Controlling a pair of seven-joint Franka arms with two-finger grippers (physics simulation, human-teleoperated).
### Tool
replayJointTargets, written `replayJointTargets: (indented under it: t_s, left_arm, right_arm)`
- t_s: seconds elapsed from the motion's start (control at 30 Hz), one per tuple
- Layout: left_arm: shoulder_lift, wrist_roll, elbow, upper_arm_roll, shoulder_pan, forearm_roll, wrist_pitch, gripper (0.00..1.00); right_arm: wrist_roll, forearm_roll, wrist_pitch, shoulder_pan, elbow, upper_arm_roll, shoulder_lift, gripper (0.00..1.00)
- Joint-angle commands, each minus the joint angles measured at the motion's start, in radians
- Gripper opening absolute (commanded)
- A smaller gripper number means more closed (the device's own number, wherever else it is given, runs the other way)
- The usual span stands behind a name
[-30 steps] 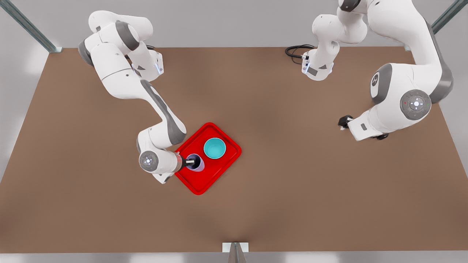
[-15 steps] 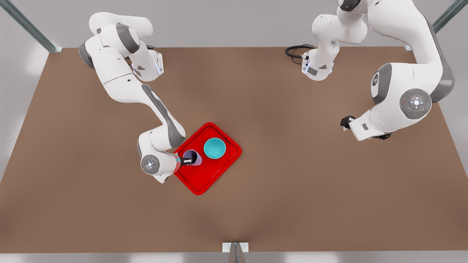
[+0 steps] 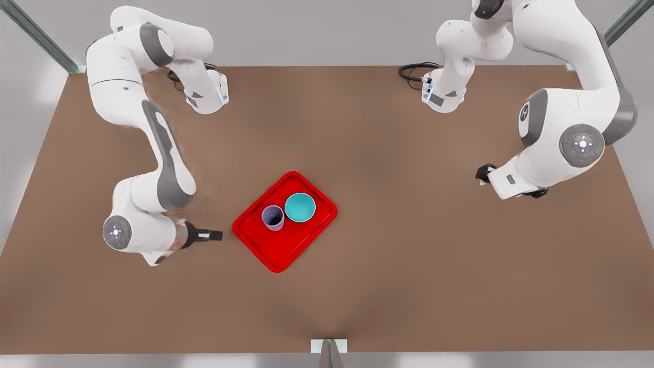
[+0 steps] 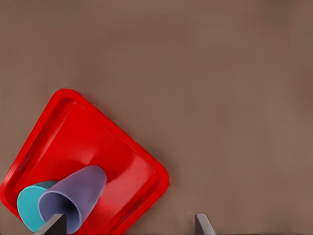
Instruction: Place the bowl on the tray with the left arm and the cup on the tray with the right arm
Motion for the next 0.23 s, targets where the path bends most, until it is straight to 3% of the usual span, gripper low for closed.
replayJointTargets:
  t_s: [0.0, 0.03, 0.07, 0.1, 0.13, 0.2]
  left_arm:
    - [0.001, 0.000, 0.000, 0.000, 0.000, 0.001, 0.001, 1.00]
    - [0.001, 0.000, 0.002, 0.000, 0.000, -0.001, 0.001, 1.00]
    - [0.001, -0.002, 0.000, 0.000, 0.000, -0.001, 0.001, 1.00]
    - [0.002, -0.002, 0.000, 0.000, 0.000, 0.001, 0.001, 1.00]
    - [0.002, -0.002, 0.000, 0.000, 0.000, 0.001, 0.001, 1.00]
    - [0.007, -0.002, 0.000, 0.000, 0.000, 0.001, 0.001, 1.00]
  right_arm:
    - [-0.039, -0.042, -0.004, -0.016, -0.009, -0.010, -0.048, 1.00]
    - [-0.053, -0.091, -0.044, -0.046, -0.031, -0.016, -0.115, 1.00]
    - [-0.065, -0.088, -0.107, -0.001, -0.075, -0.137, -0.241, 1.00]
    - [-0.124, -0.082, -0.151, 0.073, -0.078, -0.269, -0.277, 1.00]
    - [-0.130, -0.078, -0.187, 0.108, -0.090, -0.343, -0.316, 1.00]
    - [-0.139, -0.044, -0.191, 0.128, -0.232, -0.403, -0.451, 1.00]
